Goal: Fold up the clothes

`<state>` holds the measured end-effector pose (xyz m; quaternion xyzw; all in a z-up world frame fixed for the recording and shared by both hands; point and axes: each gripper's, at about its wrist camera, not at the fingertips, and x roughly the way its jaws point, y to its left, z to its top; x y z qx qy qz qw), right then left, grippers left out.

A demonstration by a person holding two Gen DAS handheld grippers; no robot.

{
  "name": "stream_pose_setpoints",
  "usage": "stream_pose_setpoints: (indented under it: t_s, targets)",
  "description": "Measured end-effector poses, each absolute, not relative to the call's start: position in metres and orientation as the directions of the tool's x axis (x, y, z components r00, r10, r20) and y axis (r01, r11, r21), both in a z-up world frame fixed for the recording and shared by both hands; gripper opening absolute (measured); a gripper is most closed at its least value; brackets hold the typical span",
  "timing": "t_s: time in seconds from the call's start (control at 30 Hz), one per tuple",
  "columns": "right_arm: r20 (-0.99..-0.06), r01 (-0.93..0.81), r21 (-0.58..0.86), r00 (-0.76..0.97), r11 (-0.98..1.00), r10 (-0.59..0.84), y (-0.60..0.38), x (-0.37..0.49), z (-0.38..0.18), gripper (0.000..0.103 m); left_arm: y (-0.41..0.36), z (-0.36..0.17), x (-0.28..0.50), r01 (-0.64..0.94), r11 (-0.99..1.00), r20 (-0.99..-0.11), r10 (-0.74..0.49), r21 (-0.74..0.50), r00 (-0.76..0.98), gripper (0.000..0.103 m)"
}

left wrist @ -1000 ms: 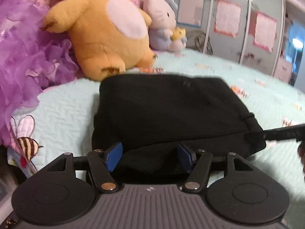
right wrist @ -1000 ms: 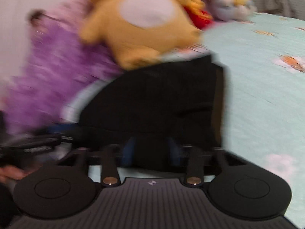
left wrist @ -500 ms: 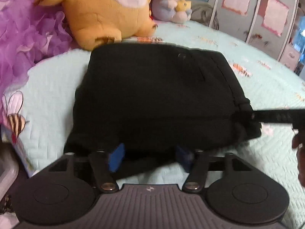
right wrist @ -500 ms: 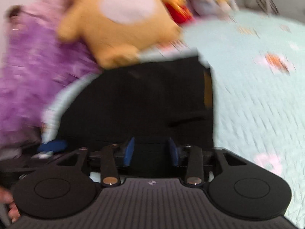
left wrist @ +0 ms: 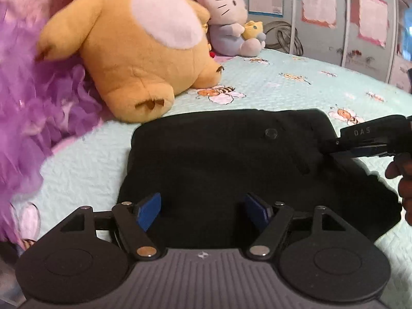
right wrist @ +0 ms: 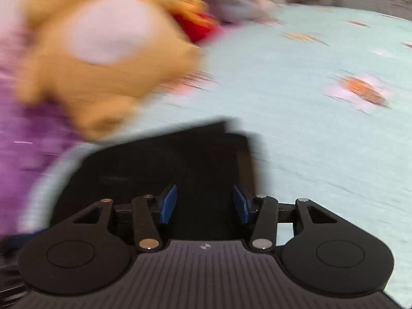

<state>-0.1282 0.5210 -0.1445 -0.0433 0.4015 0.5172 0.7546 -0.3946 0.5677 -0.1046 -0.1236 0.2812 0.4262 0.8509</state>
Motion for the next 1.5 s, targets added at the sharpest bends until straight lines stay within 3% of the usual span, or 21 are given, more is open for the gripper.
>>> stream_pose_setpoints:
  t_s: [0.1,0.23,0.53,0.97,1.5]
  targets:
    - [-0.597,-0.791,0.408,0.147,0.456,0.789,0.495,-0.124,-0.137,0.062,0.555,-0.077,-0.39,-0.78,0.624,-0.55,0.665,0.039,0.505,0.076]
    - [-0.53,-0.874,0.25,0.237,0.417,0.814,0.473,-0.179,-0.086,0.062,0.532,-0.039,-0.377,-0.798,0.594,-0.526,0.714,0.104,0.462,0.077]
    - [-0.493,-0.903,0.176,0.263,0.391,0.829,0.426,-0.231,-0.008,0.07,0.473,0.02,-0.406,-0.832,0.546,-0.471,0.761,0.093,0.447,0.085]
    - [-0.487,-0.914,0.158,0.257,0.374,0.835,0.37,-0.271,0.017,0.071,0.423,0.047,-0.441,-0.861,0.502,-0.447,0.791,0.085,0.417,0.085]
    - [-0.501,-0.918,0.143,0.254,0.369,0.827,0.371,-0.288,0.017,0.071,0.425,0.05,-0.45,-0.863,0.498,-0.445,0.793,0.082,0.415,0.085]
